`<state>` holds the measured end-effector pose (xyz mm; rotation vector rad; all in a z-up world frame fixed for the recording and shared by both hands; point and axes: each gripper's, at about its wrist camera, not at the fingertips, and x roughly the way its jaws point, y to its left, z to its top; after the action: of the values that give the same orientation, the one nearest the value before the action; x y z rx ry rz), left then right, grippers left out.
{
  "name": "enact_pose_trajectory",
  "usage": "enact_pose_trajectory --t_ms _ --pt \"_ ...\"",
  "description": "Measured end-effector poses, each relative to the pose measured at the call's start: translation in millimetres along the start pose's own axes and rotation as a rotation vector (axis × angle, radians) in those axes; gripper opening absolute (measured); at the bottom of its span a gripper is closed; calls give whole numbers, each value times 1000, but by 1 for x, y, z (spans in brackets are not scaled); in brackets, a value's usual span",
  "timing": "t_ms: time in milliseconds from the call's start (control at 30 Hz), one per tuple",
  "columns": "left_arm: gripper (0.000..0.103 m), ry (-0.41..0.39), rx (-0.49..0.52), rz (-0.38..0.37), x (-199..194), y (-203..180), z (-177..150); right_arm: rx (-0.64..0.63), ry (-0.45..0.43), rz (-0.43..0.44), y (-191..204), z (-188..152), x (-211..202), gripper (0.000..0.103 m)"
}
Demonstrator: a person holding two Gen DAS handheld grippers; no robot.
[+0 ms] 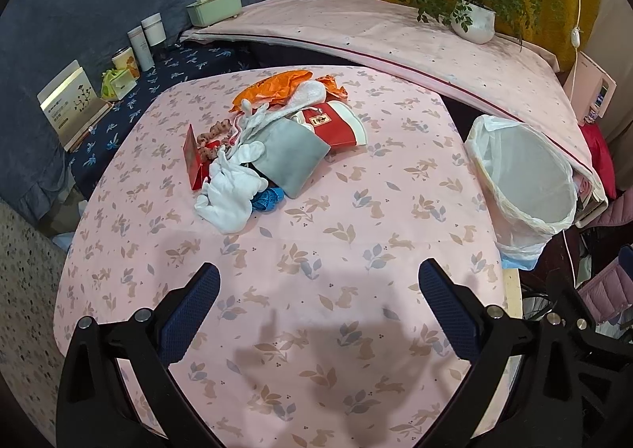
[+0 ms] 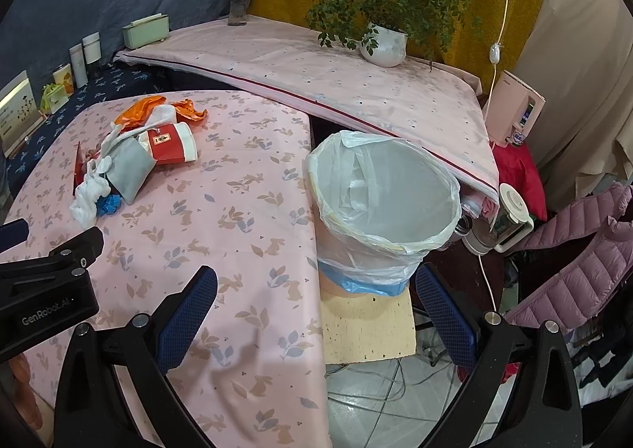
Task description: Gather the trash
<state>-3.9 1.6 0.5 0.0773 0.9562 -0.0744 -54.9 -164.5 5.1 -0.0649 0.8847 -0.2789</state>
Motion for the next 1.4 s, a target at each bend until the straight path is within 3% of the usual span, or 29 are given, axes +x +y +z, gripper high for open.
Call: enact_pose_trajectory --t_ms 1400 --pt "96 4 -8 1 3 8 -6 -5 4 1 2 0 1 96"
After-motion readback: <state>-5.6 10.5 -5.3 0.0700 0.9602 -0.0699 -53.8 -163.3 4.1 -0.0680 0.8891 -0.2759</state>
